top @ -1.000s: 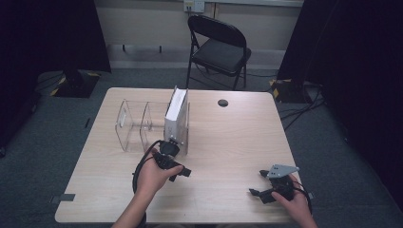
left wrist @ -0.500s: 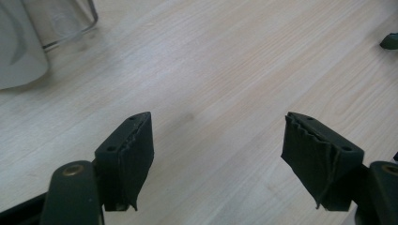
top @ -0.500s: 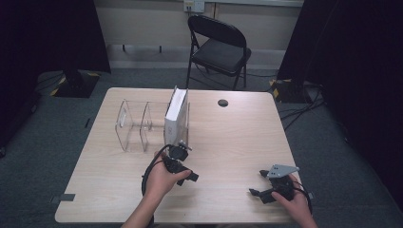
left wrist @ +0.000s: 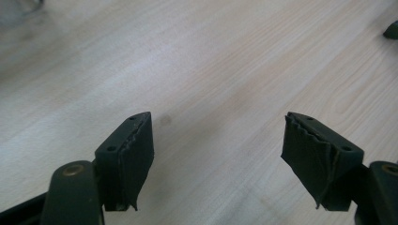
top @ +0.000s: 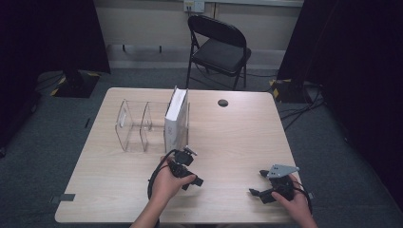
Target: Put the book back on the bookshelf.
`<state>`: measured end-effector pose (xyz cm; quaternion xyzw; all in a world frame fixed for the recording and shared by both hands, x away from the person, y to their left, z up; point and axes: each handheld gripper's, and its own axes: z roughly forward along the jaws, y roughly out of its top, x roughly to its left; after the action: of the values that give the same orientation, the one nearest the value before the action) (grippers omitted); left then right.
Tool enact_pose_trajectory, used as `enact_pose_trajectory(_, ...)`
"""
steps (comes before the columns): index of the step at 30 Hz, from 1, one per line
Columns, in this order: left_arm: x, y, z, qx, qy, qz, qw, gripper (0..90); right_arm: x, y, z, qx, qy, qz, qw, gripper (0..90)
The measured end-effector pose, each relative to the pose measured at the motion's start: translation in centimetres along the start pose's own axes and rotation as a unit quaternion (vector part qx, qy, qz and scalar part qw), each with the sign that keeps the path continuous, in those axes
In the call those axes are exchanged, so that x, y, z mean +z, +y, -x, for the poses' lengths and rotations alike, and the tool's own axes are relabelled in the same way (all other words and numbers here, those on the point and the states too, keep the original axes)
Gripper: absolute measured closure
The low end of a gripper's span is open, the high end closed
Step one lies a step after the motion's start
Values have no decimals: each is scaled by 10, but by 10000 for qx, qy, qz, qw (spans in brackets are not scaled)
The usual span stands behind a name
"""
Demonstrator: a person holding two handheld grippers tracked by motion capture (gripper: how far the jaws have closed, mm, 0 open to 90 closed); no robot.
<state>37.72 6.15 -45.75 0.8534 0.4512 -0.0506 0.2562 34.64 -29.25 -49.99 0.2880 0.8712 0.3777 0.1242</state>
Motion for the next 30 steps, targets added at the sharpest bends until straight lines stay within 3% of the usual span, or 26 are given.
enact_pose_trajectory(9, 10, -5, 4, 74, -3, 53, 10000, 236, 0, 0, 0, -1, 1, -1, 10000, 119)
enact_pose_trajectory(14, 13, -7, 7, 432, 92, 134, 9989, 167, 0, 0, 0, 1, 0, 0, 10000, 119)
enact_pose_trajectory(16, 15, -8, 9, 649, 241, 170, 9975, 147, 0, 0, 0, -1, 0, 1, 10000, 119)
enact_pose_trajectory(19, 18, -9, 11, 868, 292, 213, 9956, 110, 0, 0, 0, 0, -2, 0, 10000, 119)
enact_pose_trajectory(24, 25, -11, 16, 1112, 448, 327, 9922, 0, 0, 0, -1, 6, 1, -1, 10000, 120)
enact_pose_trajectory(30, 29, -16, 21, 1396, 726, 390, 9868, 0, 0, 0, -1, 2, 5, 6, 10000, 120)
